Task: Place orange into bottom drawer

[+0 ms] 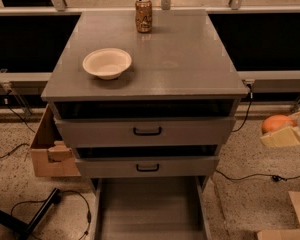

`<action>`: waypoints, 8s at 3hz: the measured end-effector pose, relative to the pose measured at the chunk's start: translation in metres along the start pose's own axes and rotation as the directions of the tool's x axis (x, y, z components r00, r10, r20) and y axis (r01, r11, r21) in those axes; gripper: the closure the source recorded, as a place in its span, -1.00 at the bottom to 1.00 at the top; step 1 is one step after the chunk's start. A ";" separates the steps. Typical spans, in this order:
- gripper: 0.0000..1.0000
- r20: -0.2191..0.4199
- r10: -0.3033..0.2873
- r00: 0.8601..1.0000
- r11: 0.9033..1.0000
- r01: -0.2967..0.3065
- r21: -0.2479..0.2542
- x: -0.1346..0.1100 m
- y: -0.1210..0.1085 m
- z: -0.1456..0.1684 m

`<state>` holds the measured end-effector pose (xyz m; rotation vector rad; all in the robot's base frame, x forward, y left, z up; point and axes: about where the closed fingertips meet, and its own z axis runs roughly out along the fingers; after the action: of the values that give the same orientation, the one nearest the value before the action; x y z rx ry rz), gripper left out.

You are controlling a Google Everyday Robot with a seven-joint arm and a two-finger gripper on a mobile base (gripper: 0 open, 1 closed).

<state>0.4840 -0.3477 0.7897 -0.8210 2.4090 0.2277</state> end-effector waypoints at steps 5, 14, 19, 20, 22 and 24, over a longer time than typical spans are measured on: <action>1.00 -0.201 0.224 0.954 0.925 -0.273 -0.265 0.106 0.145 0.292; 1.00 -0.445 0.600 0.665 0.649 -0.730 -0.215 0.244 0.148 0.561; -0.37 -0.481 0.583 0.655 0.636 -0.736 -0.231 0.251 0.209 0.612; -0.83 -0.484 0.581 0.654 0.636 -0.736 -0.232 0.252 0.211 0.613; -1.00 -0.486 0.580 0.654 0.635 -0.737 -0.233 0.252 0.213 0.613; -1.00 -0.547 0.416 0.727 0.719 -0.631 -0.292 0.227 0.217 0.520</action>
Offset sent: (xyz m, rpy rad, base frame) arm -0.0265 0.0954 -0.1595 0.0705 0.1768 0.0293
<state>0.4506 -0.1175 0.2290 -0.3271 3.0572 0.9829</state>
